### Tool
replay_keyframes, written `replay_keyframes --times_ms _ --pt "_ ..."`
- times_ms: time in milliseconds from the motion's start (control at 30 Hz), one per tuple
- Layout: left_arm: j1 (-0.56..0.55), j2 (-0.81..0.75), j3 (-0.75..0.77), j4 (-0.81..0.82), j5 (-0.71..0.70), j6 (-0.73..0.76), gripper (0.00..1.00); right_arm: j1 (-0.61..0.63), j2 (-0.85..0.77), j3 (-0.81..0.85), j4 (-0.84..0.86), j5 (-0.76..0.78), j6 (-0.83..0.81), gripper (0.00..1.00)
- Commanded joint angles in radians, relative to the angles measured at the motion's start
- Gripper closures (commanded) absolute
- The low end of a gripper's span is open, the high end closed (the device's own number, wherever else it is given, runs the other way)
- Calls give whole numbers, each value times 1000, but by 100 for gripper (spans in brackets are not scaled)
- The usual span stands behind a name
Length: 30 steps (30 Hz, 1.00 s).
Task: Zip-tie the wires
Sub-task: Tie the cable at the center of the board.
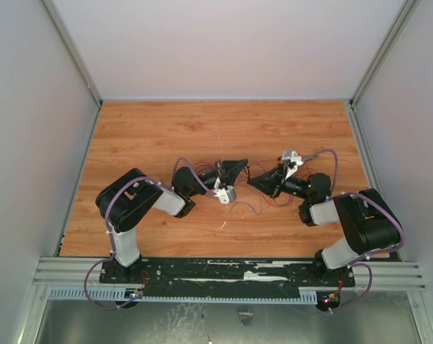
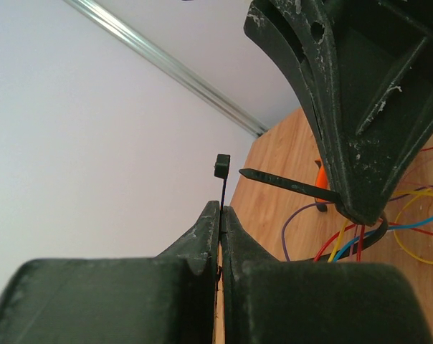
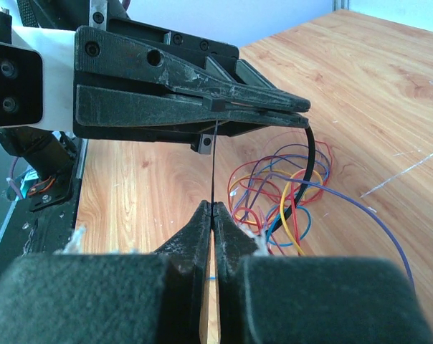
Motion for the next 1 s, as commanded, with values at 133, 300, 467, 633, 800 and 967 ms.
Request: replay_keyframes --times_ms 133,300,467,633,800,967 --pt "-14 8 -10 102 -8 21 100 -15 -18 39 155 -14 17 100" --pt "-15 7 -8 102 -8 24 100 -15 -18 47 142 -16 17 100" --pt "-16 10 -6 96 -9 28 100 -15 -22 52 130 -25 20 100" --pt "-16 15 0 98 -9 24 100 -14 -34 38 124 -37 25 100" --pt "-16 19 3 99 -9 21 100 -15 -56 18 96 -41 18 100" --pt "-17 21 3 102 -9 22 100 -15 -65 13 93 -52 46 100"
